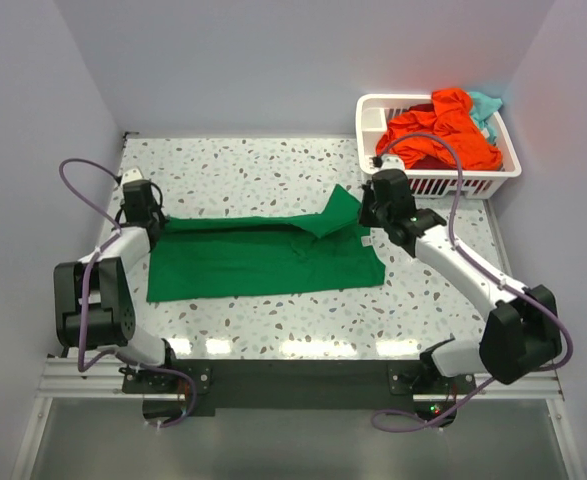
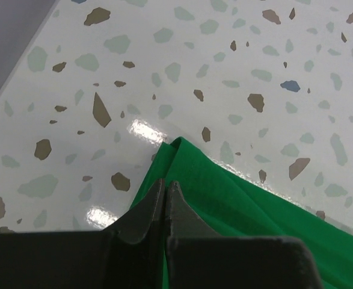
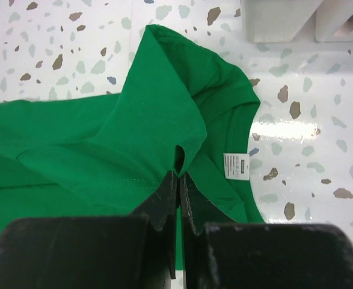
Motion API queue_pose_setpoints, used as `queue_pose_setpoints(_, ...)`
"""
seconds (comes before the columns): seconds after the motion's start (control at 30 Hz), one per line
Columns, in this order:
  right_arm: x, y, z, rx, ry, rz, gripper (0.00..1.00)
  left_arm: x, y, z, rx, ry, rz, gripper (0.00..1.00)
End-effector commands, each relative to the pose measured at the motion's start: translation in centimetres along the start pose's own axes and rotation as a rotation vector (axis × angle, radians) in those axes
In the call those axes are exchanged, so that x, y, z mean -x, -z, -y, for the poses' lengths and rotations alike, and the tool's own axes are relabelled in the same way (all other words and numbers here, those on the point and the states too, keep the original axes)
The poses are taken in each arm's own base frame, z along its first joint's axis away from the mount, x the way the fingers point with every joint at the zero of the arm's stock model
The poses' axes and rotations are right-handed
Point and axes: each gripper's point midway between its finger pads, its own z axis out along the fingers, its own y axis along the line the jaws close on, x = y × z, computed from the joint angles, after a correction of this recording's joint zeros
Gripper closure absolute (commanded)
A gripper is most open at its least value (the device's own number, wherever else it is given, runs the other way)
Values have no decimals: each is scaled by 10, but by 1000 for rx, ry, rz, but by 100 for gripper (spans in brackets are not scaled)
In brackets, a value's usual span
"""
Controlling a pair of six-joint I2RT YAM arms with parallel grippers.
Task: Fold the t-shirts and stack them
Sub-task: Fold the tshirt
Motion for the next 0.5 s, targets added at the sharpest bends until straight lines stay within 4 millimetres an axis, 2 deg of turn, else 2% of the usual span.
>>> queue_pose_setpoints(0.0, 3, 18, -2, 26, -29, 36, 100, 8, 12, -11, 42, 27, 43, 100)
queue_pose_setpoints(0.2, -25, 30, -11, 44, -10, 5, 100, -3, 25, -21, 73, 42, 38, 100)
queue_pose_setpoints(0.23, -36, 32, -15, 48, 8, -13, 100, -6, 26, -25, 89, 45, 35, 100)
queue_pose_setpoints(0.27, -40, 33, -15, 36, 16, -12, 100, -11, 28, -29, 104, 42, 22, 96)
queue_pose_setpoints(0.3, -48, 36, -15, 35, 26, -20, 100, -6, 32, -30, 111, 56, 41, 88)
queue_pose_setpoints(0.33, -55, 39, -17, 32, 39, -28, 98, -14, 36, -39, 147, 49, 16, 76)
queue_pose_setpoints(0.37, -58, 43, -17, 32, 41, -27, 91, -17, 39, -42, 160, 52, 12, 48)
queue_pose_setpoints(0.4, -63, 47, -15, 36, 41, -25, 73, -9, 47, -43, 164, 78, 47, 36)
queue_pose_setpoints(0.47, -63, 55, -13, 41, 34, -10, 59, -5, 56, -46, 163, 98, 85, 19)
